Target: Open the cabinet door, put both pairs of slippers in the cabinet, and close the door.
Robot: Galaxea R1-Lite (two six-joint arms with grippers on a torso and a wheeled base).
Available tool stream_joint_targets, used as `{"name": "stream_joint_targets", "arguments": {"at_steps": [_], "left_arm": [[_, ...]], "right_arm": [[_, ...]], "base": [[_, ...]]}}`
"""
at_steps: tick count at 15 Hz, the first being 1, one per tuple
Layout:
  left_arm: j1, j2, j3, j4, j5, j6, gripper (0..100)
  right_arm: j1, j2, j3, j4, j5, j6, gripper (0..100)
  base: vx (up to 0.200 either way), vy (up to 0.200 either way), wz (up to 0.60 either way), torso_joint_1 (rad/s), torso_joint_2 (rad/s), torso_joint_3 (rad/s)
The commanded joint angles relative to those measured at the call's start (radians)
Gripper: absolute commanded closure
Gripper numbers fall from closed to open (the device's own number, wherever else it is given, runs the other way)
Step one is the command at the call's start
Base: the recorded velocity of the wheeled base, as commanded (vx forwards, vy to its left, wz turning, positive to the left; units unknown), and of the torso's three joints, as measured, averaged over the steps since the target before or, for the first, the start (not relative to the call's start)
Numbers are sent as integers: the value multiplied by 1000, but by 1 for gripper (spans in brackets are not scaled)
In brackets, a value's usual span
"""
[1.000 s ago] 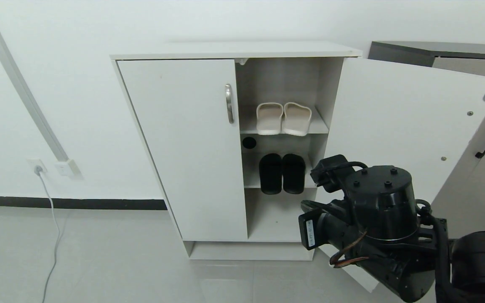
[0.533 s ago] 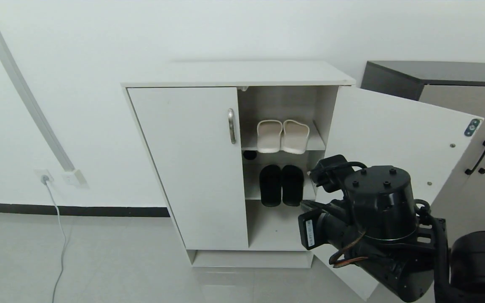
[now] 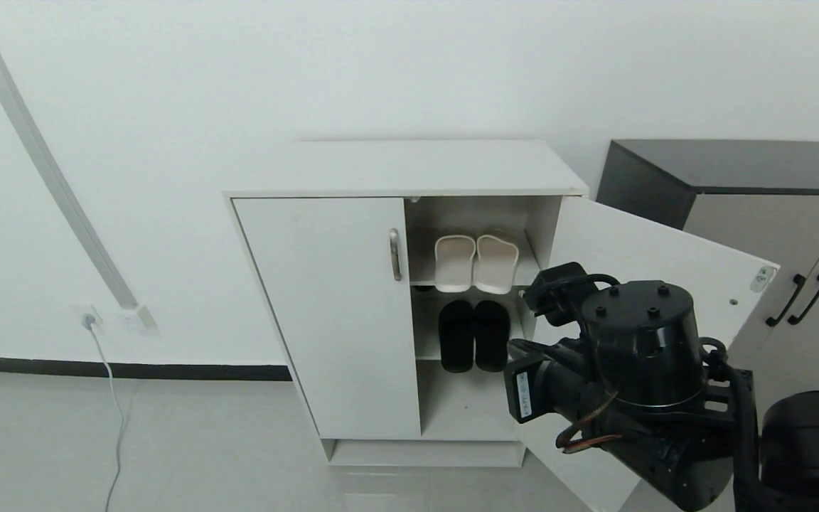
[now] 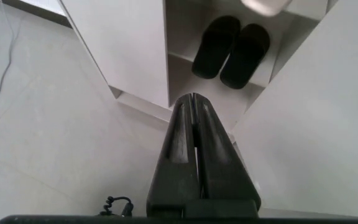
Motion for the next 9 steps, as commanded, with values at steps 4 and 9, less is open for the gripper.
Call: {"name": "stream_joint_targets", "arguments": {"at_steps": [4,9], "left_arm": [[1,1,0,0,0,0,100],[1,1,0,0,0,0,100]], "right_arm": [[0,1,2,0,0,0,100],[0,7,0,-2,0,0,100]], "base": [[0,0,0,179,-491,-320],[0,0,0,198,-521,-307]]}}
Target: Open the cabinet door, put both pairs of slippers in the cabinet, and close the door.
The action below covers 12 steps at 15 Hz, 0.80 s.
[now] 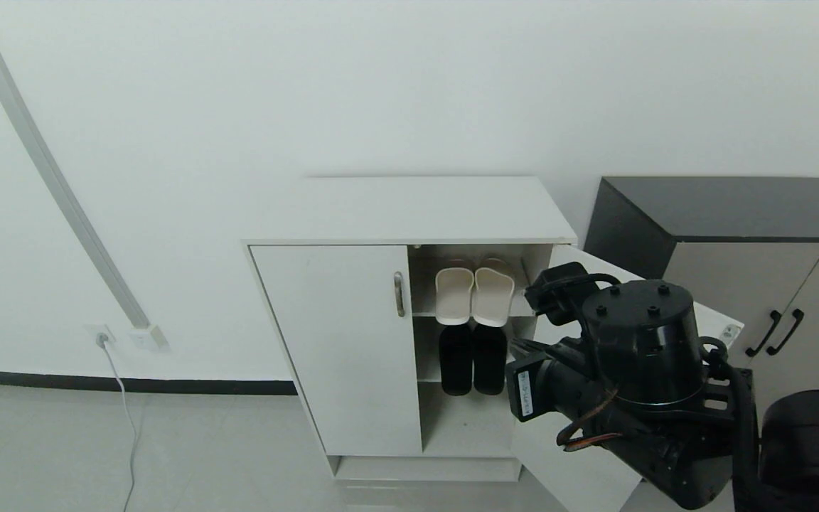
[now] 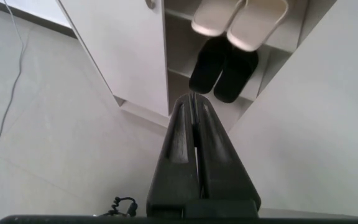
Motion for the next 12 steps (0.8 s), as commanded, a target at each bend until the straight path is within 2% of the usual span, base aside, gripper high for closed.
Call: {"name": "stream_joint_targets", "arguments": {"at_steps": [1,9,12], "left_arm": [[0,1,0,0,0,0,100],[0,1,0,0,0,2,100],[0,1,0,0,0,0,100]], "right_arm": [[1,5,-3,-1,-1,0,100],[-1,8,-1,-1,-1,1,100],[-1,14,-1,-1,-1,1,100]], "base": [[0,0,0,217,-540,-320],[0,0,0,249,-581,-327],[0,0,0,196,-435,-232]]}}
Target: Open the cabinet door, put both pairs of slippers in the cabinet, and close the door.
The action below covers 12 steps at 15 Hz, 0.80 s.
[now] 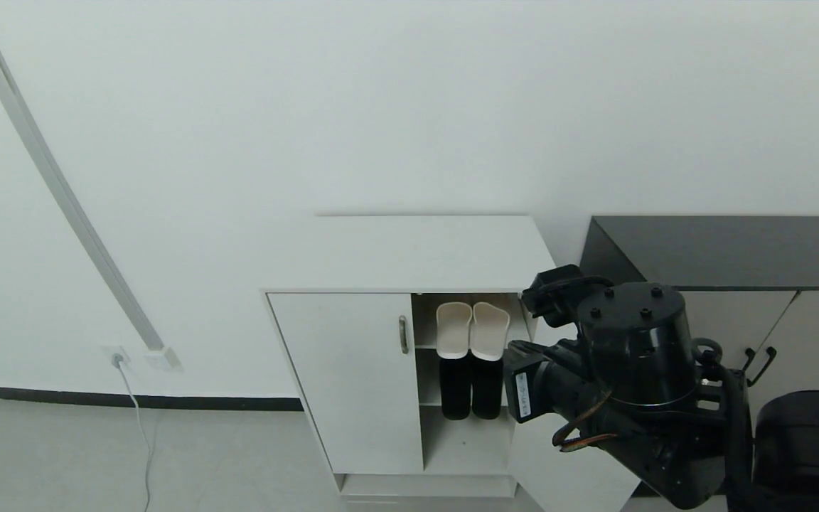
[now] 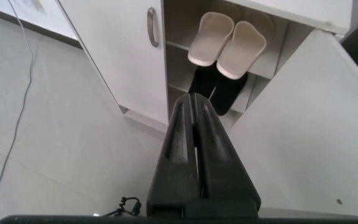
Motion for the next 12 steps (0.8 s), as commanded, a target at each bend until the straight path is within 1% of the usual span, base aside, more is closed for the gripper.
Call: {"name": "stream_joint_targets", "arguments": {"at_steps": [1,7,10,12], "left_arm": [[1,1,0,0,0,0,100],[1,1,0,0,0,2,100],[1,1,0,0,0,2,100],[1,1,0,0,0,2,100]], "right_arm": [[1,4,0,-1,0,0,100],[1,-10,5,-1,-5,0,100],[-13,-10,9,-1,-5,0,100],[-13,-8,11,-1,-3,0,100]], "base": [[0,0,0,183,-393,-212],[0,0,0,170,-364,-196],[0,0,0,163,-352,-185],[0,0,0,75,-163,-88]]}}
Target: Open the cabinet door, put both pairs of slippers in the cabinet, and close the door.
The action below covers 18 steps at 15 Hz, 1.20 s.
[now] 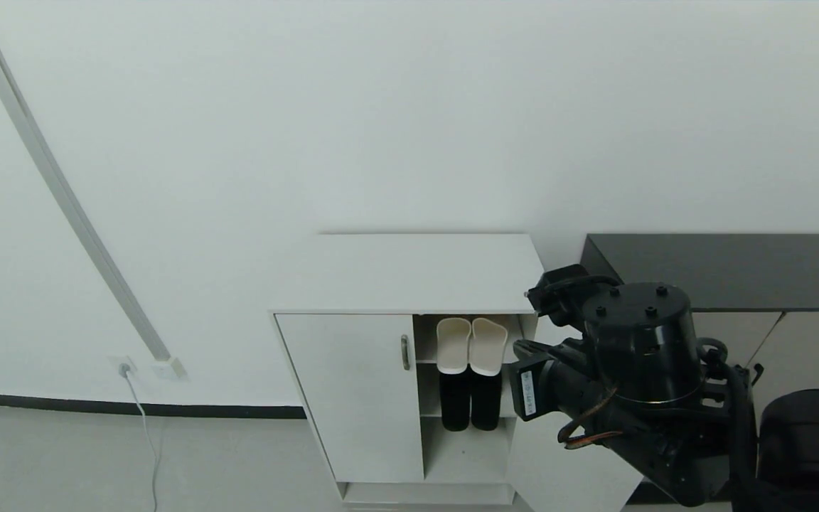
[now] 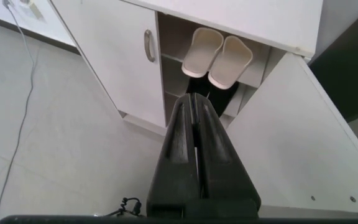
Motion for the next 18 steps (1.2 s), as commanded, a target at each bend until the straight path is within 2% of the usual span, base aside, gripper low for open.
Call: {"name": "stream_joint_targets", "arguments": {"at_steps": [1,6,12,18], "left_arm": [[0,1,0,0,0,0,100],[0,1,0,0,0,0,100],[0,1,0,0,0,0,100],[0,1,0,0,0,0,100]], "right_arm": [[-1,-1,2,0,1,0,100],[-1,-2,10,0,4,-2,100],[-6,10,16,0,8,-6,100],[-36,22,16,-20,11,-6,100]], "base": [[0,0,0,0,0,0],[0,0,0,0,0,0],[0,0,-600,6,-5,2],[0,0,0,0,0,0]]}}
